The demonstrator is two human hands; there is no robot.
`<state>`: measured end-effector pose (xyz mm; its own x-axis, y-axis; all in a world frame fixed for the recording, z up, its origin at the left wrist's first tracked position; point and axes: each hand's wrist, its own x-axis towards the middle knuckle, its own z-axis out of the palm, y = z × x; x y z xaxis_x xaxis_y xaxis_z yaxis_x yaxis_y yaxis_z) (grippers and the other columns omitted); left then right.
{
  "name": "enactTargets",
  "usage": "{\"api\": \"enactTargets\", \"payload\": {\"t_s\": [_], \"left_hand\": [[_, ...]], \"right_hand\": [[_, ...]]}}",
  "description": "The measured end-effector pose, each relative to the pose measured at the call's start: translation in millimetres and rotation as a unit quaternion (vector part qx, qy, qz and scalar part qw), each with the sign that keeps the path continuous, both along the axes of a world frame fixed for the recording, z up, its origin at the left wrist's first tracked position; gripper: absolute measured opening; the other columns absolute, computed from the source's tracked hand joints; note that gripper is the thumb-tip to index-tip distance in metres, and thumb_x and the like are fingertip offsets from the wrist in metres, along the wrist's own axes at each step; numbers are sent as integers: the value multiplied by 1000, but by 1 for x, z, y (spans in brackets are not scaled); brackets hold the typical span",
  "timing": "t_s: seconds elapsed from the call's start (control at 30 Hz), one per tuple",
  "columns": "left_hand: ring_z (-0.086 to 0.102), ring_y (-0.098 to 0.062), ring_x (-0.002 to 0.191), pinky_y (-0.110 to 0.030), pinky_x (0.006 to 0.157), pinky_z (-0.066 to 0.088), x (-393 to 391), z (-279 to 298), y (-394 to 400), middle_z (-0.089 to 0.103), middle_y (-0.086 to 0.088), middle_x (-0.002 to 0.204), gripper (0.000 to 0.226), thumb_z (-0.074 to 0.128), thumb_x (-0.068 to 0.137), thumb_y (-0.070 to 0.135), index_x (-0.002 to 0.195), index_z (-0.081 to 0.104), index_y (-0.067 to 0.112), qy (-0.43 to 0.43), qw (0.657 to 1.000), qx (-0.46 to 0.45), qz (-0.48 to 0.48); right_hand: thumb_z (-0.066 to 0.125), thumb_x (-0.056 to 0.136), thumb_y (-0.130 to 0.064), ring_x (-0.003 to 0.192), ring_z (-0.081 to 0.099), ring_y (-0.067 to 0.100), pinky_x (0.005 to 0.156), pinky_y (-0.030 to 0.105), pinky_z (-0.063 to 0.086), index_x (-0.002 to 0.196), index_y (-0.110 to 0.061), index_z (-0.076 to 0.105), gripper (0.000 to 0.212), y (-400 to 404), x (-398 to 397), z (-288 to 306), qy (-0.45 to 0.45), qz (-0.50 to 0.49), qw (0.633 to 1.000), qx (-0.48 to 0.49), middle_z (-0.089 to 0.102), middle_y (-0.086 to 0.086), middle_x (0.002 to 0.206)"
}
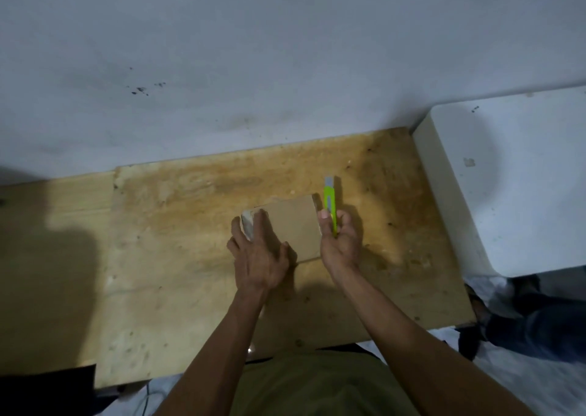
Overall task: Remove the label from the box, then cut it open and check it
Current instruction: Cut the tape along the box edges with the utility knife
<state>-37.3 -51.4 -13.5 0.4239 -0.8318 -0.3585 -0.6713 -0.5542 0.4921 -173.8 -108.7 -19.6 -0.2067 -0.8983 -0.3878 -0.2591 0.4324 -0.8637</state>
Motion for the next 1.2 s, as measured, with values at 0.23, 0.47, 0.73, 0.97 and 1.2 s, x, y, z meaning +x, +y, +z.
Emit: {"api": "enactTargets", "payload": {"t_s": [0.23,0.47,0.73,0.97,1.2], "left_hand": [[-26,-45,145,-72,109,20,-12,-7,-19,-40,-1,156,88,45,83,78,151,-2,50,-27,991,87,-96],[-31,-46,142,-75,107,20,-13,-3,-18,-34,1,159,87,51,86,71,153,0,47,0,990,105,-97],[-31,-45,142,-77,105,22,-12,-4,-19,-31,4,160,86,50,84,72,153,3,48,9,991,105,-87],[-33,-45,142,-72,110,14,-13,-3,-19,-33,-1,160,86,47,85,73,154,2,46,-1,990,106,-93],[-32,-45,142,-76,105,21,-11,-3,-18,-33,4,159,86,48,86,72,153,2,47,15,990,106,-88]], "right_hand": [[58,92,-51,78,60,16,64,27,48,101,-24,59,28,-5,-10,5,-26,25,999,24,69,5,91],[61,85,-55,98,70,15,91,47,55,95,-32,61,26,-11,-30,3,-85,18,995,53,73,-1,100],[48,101,-33,58,62,11,57,31,53,102,-26,58,13,-9,-39,18,26,89,996,9,70,-3,85],[50,98,-36,80,67,30,68,33,53,112,-20,66,27,-2,-37,18,157,151,976,-25,72,9,86],[50,100,-34,88,65,33,68,24,36,120,-20,66,29,2,-34,23,178,175,968,-30,72,14,94]]}}
